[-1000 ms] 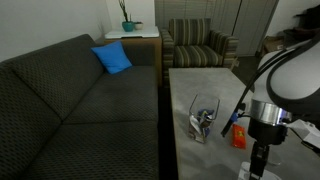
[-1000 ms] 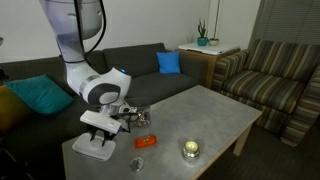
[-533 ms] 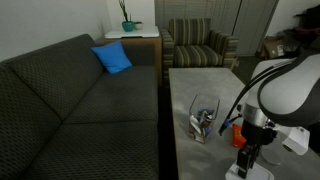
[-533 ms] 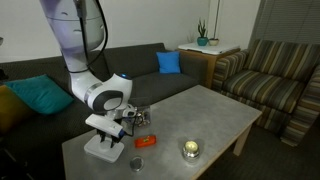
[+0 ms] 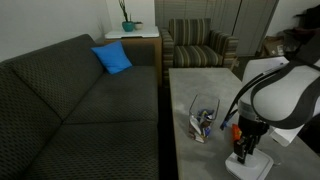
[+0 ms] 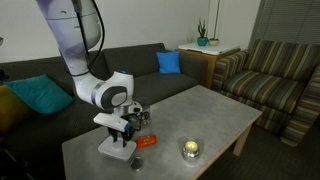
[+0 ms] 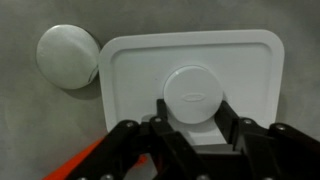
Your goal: Remove the lid from bowl and place it on the table
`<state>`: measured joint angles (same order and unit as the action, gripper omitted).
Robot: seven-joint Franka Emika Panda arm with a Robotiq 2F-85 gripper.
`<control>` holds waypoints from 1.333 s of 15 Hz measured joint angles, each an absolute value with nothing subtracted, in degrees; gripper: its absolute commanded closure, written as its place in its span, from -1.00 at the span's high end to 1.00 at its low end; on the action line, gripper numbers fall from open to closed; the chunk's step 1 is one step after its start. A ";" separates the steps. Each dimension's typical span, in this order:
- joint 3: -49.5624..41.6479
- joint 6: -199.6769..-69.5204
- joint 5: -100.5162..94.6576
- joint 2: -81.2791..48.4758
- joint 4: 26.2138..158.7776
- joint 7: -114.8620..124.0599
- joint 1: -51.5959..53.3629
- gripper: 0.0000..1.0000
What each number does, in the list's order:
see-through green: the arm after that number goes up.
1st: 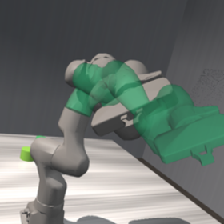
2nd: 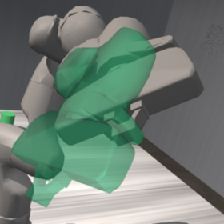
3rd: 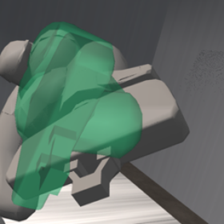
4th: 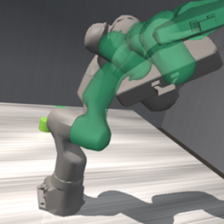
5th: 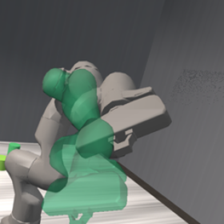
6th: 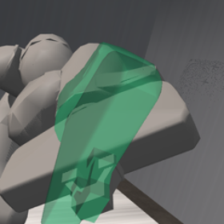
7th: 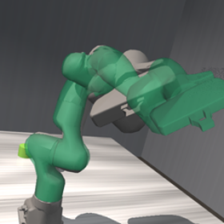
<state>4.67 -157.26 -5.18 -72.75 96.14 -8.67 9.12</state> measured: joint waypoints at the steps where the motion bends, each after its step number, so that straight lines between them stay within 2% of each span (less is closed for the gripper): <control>1: 4.38 -157.26 -5.18 -72.90 95.92 -8.08 9.45 -0.46; 12: 0.48 -159.86 -1.06 -75.45 91.35 11.49 13.50 -0.46; 20: -0.89 -159.82 -0.36 -76.35 89.07 15.83 14.75 -0.46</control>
